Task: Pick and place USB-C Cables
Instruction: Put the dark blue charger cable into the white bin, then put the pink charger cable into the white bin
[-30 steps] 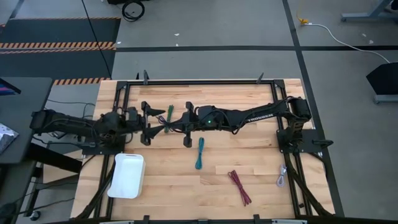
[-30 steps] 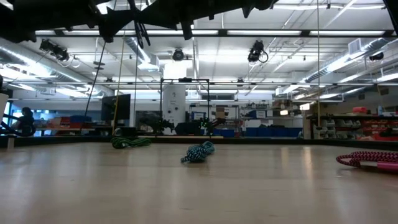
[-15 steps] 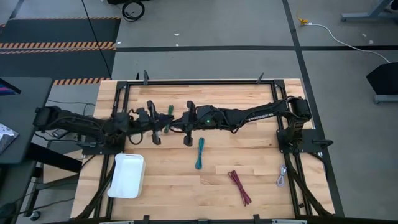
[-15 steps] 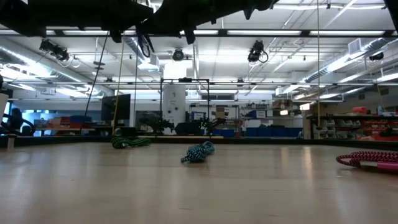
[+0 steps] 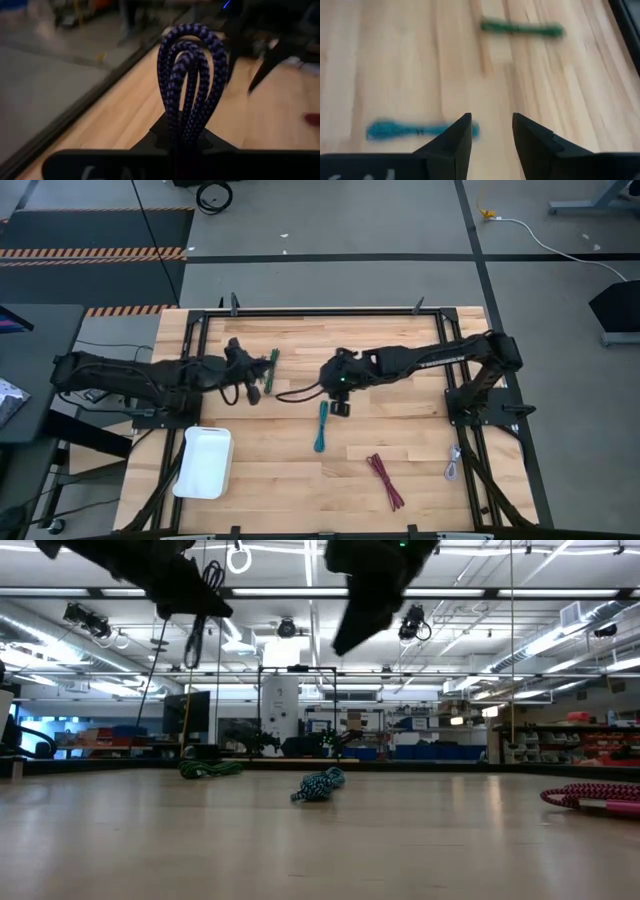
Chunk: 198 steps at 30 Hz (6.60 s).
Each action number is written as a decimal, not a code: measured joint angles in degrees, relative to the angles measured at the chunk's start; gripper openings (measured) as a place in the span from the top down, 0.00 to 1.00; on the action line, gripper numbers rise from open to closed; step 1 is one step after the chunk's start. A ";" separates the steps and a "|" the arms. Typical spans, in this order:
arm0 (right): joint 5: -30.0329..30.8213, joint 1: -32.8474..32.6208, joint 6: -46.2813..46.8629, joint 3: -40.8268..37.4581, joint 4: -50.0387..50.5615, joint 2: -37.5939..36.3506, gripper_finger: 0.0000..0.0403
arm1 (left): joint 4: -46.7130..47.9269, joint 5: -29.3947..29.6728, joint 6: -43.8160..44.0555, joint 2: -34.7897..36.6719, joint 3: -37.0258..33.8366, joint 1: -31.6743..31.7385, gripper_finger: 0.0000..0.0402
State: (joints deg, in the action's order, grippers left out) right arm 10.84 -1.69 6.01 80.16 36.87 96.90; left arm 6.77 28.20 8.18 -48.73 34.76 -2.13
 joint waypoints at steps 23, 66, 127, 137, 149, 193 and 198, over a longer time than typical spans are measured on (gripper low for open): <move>2.76 3.44 -3.57 -0.01 1.28 -0.45 0.64 | 61.70 -31.41 64.24 -3.65 21.51 -14.50 0.96; -0.10 5.46 -7.05 -0.02 1.50 -0.45 0.64 | 50.48 -24.19 108.42 -28.15 16.46 -48.61 0.93; -25.97 -13.69 39.47 -1.11 24.29 -0.43 0.64 | 25.25 20.59 -1.06 -16.89 24.79 -12.77 0.53; -27.81 -23.58 63.27 -4.91 20.91 -0.41 0.62 | 21.55 20.61 -2.11 -16.92 24.74 -10.08 0.53; -22.68 -31.72 79.70 -17.22 -0.12 -0.41 0.56 | 19.21 20.56 -2.79 -16.92 24.74 -9.53 0.53; -13.22 -30.17 66.80 -29.52 -10.93 1.14 0.95 | 18.56 14.68 -0.88 -16.94 24.72 -9.62 0.53; -10.22 -27.49 59.14 -22.92 -5.29 -0.04 0.97 | 18.72 14.55 -0.89 -16.94 24.72 -9.62 0.53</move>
State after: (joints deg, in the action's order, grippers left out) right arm 0.62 -29.18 65.16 57.24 31.58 96.86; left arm 25.50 42.74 7.29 -65.67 59.48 -11.75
